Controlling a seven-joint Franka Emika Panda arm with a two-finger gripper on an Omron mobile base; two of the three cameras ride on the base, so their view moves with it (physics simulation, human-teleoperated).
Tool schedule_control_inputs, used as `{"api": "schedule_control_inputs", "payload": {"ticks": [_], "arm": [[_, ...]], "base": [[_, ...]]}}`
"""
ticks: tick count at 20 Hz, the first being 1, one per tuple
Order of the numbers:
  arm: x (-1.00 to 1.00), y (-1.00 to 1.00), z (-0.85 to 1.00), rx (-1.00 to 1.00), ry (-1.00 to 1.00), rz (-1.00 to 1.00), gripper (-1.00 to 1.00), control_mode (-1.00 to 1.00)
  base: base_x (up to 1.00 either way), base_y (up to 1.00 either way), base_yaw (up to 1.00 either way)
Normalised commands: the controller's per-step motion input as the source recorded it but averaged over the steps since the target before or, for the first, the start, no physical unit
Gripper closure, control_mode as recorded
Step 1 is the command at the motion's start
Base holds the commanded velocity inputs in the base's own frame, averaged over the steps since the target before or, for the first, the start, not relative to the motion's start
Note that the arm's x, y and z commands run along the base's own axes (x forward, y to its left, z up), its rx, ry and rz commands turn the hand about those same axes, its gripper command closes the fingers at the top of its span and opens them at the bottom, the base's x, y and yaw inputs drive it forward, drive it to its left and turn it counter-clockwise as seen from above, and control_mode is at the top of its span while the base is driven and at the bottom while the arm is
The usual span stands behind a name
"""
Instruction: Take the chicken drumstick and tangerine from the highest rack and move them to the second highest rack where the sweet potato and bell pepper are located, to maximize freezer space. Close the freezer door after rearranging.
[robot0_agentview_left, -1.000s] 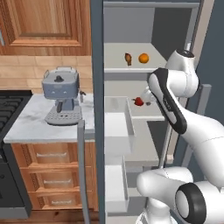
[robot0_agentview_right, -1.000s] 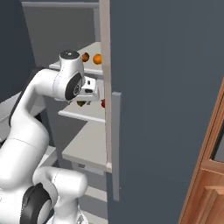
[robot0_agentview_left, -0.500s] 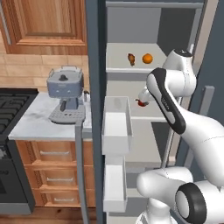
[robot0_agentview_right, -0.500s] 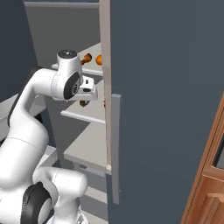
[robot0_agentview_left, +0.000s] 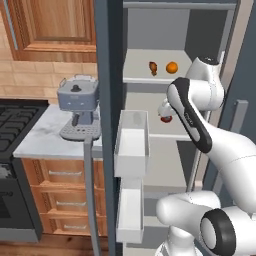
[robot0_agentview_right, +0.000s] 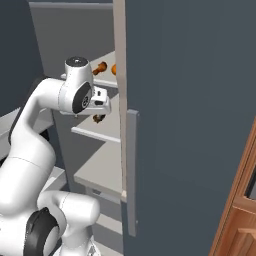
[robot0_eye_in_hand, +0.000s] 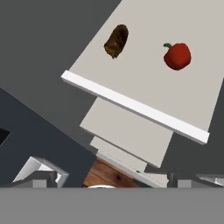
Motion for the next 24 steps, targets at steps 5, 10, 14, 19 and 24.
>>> {"api": "schedule_control_inputs", "payload": {"ticks": [5,10,14,19,24], "arm": [[0.0,0.0,0.0,0.0,0.0,0.0,-1.0,1.0],[0.0,0.0,0.0,0.0,0.0,0.0,-1.0,1.0],[0.0,0.0,0.0,0.0,0.0,0.0,-1.0,1.0],[0.0,0.0,0.0,0.0,0.0,0.0,-1.0,1.0],[0.18,0.01,0.02,0.0,0.06,-0.11,-1.0,-1.0]], "base": [[0.73,0.0,0.03],[0.68,0.33,-0.02],[0.52,0.63,-0.12],[0.36,0.76,-0.12],[0.12,0.2,-0.06]]}}
